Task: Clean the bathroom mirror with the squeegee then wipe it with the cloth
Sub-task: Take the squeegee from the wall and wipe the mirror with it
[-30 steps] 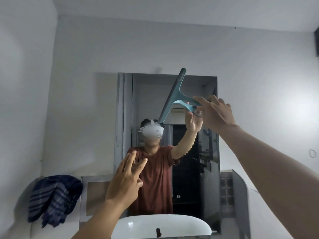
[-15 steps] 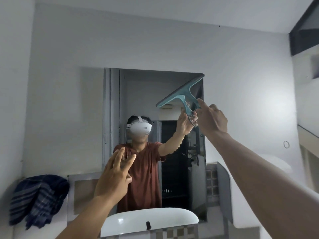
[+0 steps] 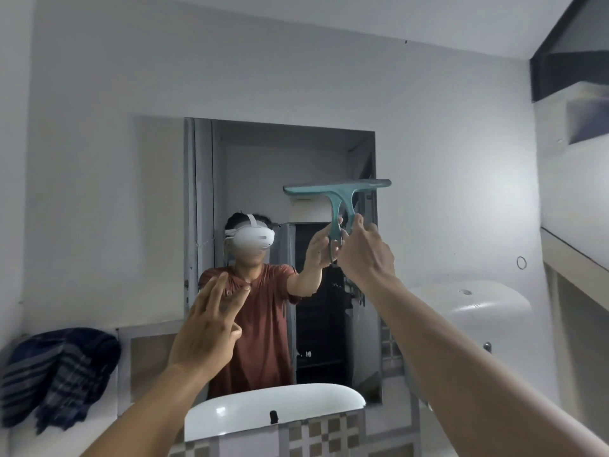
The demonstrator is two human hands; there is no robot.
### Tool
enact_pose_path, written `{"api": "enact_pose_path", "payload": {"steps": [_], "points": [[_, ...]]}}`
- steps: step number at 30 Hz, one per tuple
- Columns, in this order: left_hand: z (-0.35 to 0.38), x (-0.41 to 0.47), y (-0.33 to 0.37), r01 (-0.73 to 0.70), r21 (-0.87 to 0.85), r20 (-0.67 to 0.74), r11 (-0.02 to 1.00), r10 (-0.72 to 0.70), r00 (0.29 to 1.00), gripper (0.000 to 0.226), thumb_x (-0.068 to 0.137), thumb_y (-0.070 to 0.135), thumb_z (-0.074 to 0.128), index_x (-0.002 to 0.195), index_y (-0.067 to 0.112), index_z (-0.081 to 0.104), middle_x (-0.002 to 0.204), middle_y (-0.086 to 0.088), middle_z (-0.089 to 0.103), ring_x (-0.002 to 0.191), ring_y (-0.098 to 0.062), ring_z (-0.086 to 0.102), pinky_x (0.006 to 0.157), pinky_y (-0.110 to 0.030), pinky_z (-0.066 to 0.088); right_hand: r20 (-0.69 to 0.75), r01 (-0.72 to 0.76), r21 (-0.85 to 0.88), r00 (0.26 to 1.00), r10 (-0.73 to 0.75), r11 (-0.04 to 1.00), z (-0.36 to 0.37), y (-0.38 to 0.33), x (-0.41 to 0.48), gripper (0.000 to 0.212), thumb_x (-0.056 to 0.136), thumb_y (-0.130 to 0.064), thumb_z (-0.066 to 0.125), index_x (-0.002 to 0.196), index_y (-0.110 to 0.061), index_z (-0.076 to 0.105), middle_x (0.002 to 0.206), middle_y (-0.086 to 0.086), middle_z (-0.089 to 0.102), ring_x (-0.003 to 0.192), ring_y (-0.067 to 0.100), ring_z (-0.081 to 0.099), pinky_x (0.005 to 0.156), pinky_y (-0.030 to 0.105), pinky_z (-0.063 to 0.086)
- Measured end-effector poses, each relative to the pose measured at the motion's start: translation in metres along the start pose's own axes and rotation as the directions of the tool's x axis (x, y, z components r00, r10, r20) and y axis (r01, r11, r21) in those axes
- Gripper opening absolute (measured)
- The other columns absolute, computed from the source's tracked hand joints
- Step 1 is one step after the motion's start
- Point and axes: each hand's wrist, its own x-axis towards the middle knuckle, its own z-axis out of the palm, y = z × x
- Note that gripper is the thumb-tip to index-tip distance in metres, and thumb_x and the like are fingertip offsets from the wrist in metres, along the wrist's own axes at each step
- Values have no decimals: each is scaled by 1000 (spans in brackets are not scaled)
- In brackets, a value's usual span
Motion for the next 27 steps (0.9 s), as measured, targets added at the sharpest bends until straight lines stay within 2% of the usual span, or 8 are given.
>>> {"api": "enact_pose_path", "payload": {"steps": [3,5,12,17,20,23,25,27], "points": [[-1,-8,1,9,28,-32,1000,-8,999,89,69,18,87,148,17,45,152,-25,38,142,-42,33,110,-55,41,2,16,46,1000,-16,999,5,-2,-6,54,99,-14,51,149,-20,32,106,12,61,79,28,63,63,39,52],[2,-19,1,18,33,-25,999,-18,1000,89,70,17,87,148,15,45,151,-26,39,141,-43,34,109,-54,42,4,13,66,1000,-13,998,10,-1,-12,60,102,-16,47,155,-27,23,99,10,60,74,26,62,61,40,53],[11,-38,-4,15,42,39,999,-16,999,96,63,16,90,148,13,45,151,-26,38,141,-43,35,106,-54,46,79,-95,291,994,74,952,36,-14,-36,67,102,-25,46,160,-29,13,103,14,62,79,27,65,64,40,52],[14,-42,-5,16,44,66,999,-19,998,100,57,18,95,146,14,49,150,-25,39,140,-43,37,103,-52,49,114,-179,463,983,142,868,63,-38,-55,76,98,-41,48,159,-30,3,105,8,67,88,24,68,80,49,60],[15,-45,-5,27,30,88,999,-30,996,100,62,18,92,149,17,44,154,-22,34,144,-41,34,101,-49,52,107,-193,532,981,160,825,85,-54,-63,82,90,-53,45,154,-34,-2,109,7,68,92,25,70,80,49,61],[14,-45,-4,43,27,89,999,-46,995,99,65,20,91,150,18,41,157,-20,31,145,-39,33,95,-44,56,109,-197,558,980,164,806,94,-74,-71,79,98,-47,51,157,-30,1,111,8,65,93,23,69,78,45,62],[14,-45,-5,49,32,90,998,-52,995,98,66,23,90,151,18,40,158,-19,30,145,-38,32,94,-43,57,108,-164,585,986,124,795,94,-86,-78,77,101,-39,53,161,-21,7,117,9,63,103,23,66,86,44,60],[14,-46,-8,46,53,100,998,-51,994,96,69,26,88,152,18,39,159,-18,29,147,-36,30,99,-43,53,120,-116,574,991,56,810,94,-95,-87,75,103,-33,52,162,-15,9,127,12,59,117,25,59,100,42,53]]}}
